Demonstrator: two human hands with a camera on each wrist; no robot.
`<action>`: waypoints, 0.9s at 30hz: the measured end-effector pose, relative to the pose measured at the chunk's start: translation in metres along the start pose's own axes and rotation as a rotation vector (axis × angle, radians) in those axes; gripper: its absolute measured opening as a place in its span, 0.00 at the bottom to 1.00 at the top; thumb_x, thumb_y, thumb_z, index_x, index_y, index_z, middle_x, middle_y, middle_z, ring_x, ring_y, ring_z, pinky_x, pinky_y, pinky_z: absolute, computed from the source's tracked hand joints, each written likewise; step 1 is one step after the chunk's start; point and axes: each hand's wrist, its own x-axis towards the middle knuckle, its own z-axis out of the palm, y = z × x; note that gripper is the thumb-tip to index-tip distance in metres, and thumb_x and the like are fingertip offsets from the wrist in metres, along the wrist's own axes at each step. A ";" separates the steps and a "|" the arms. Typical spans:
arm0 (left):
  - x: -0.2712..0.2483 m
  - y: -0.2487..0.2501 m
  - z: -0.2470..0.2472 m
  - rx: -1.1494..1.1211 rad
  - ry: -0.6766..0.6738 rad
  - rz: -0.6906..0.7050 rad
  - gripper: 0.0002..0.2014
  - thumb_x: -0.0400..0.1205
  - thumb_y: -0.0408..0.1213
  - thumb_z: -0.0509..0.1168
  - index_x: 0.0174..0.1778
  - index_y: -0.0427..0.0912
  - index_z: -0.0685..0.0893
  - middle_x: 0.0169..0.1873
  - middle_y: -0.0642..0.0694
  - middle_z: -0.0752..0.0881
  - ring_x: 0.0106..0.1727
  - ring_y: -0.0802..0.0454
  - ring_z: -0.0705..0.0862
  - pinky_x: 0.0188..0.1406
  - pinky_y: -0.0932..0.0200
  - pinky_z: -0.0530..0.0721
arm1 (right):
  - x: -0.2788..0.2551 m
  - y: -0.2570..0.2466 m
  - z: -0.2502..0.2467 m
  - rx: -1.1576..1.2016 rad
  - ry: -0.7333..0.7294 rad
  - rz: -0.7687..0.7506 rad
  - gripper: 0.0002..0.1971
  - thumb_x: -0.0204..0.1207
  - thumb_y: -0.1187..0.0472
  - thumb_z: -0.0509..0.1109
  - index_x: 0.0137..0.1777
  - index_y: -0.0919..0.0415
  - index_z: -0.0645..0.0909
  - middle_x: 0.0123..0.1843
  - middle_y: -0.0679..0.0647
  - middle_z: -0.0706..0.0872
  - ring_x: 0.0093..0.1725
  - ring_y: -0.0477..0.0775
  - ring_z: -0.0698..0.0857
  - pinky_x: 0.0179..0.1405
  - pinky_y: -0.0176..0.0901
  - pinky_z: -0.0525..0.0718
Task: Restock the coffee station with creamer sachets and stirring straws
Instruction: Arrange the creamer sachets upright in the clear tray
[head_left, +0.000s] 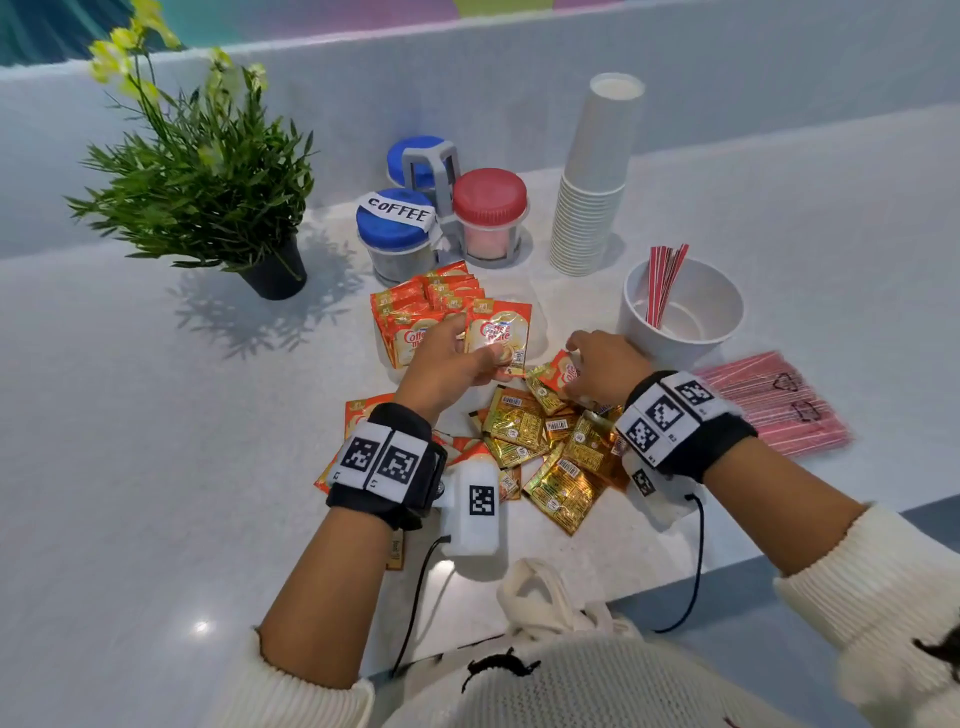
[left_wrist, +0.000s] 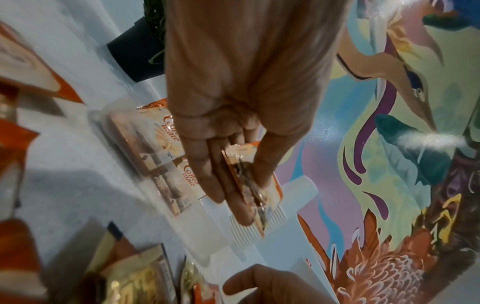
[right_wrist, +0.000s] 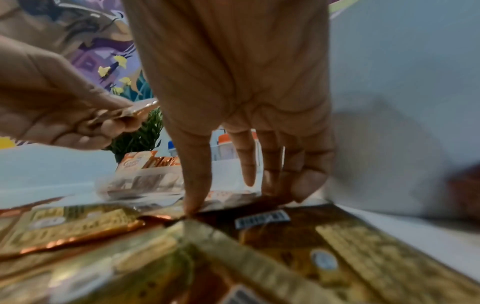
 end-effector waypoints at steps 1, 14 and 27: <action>0.000 -0.001 0.000 -0.007 0.003 -0.001 0.16 0.80 0.28 0.66 0.63 0.34 0.77 0.51 0.39 0.86 0.39 0.53 0.87 0.33 0.71 0.85 | 0.000 -0.001 0.003 -0.019 0.012 0.003 0.26 0.70 0.58 0.74 0.66 0.63 0.71 0.65 0.62 0.78 0.61 0.62 0.80 0.55 0.49 0.79; 0.004 -0.009 -0.004 -0.040 0.161 -0.062 0.11 0.82 0.28 0.61 0.60 0.41 0.75 0.57 0.40 0.83 0.55 0.45 0.84 0.47 0.59 0.84 | -0.007 0.008 -0.015 0.347 -0.017 -0.015 0.16 0.73 0.60 0.73 0.27 0.59 0.72 0.27 0.52 0.75 0.27 0.47 0.72 0.27 0.36 0.70; -0.001 -0.006 0.011 -0.093 -0.011 -0.091 0.17 0.87 0.40 0.55 0.71 0.41 0.70 0.62 0.45 0.79 0.52 0.56 0.82 0.39 0.65 0.88 | -0.004 -0.023 -0.026 0.991 0.071 -0.122 0.08 0.73 0.69 0.72 0.37 0.65 0.74 0.24 0.58 0.75 0.15 0.40 0.75 0.16 0.30 0.76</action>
